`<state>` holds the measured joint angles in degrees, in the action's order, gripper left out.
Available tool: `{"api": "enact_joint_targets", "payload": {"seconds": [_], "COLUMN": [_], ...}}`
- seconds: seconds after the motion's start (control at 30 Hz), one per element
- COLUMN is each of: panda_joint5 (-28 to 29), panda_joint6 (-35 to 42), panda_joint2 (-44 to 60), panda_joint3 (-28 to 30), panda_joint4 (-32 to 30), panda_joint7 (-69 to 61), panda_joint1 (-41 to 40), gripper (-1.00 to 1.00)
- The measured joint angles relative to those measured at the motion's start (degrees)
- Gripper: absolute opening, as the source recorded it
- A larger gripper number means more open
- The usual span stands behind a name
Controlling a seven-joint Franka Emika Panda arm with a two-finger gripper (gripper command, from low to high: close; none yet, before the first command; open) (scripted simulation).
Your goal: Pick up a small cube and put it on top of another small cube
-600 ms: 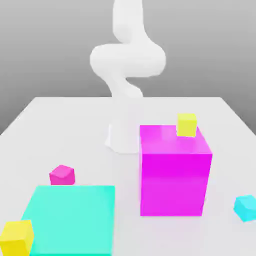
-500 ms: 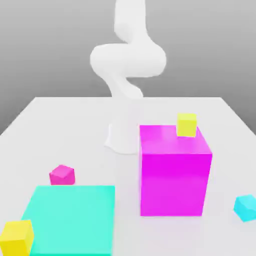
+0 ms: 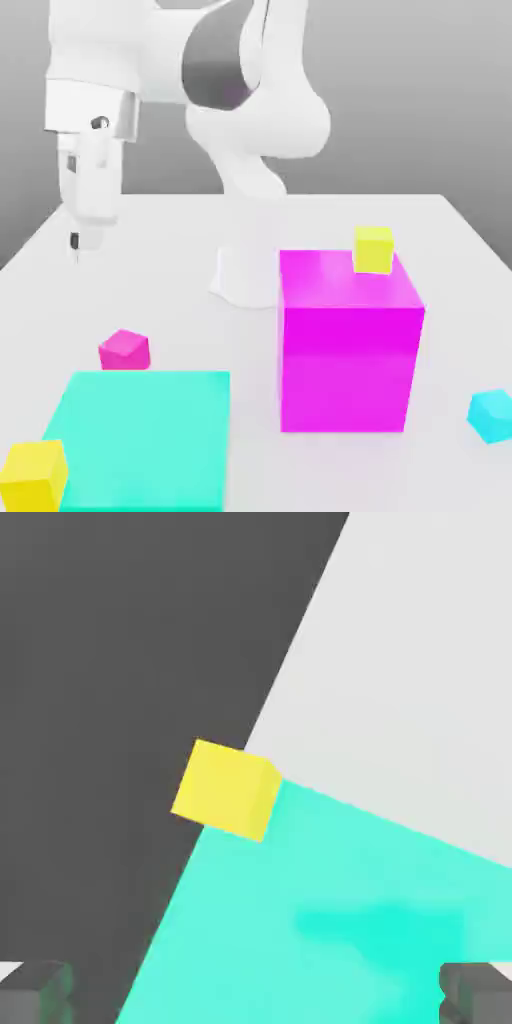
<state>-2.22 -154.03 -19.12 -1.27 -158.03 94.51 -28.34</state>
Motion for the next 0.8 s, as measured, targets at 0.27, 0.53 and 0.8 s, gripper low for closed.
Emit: {"api": "enact_joint_targets", "payload": {"seconds": [0.27,0.53,0.8], "panda_joint5": [1.2,0.8,0.8], "panda_joint6": [-8.6,-21.0,-25.9], "panda_joint2": [10.3,25.1,30.8], "panda_joint3": [0.3,0.4,1.0], "panda_joint4": [-10.2,-10.9,-10.0], "panda_joint7": [20.4,25.3,25.4], "panda_joint1": [-10.0,-12.7,-12.1], "gripper": [0.00,0.00,-1.00]}}
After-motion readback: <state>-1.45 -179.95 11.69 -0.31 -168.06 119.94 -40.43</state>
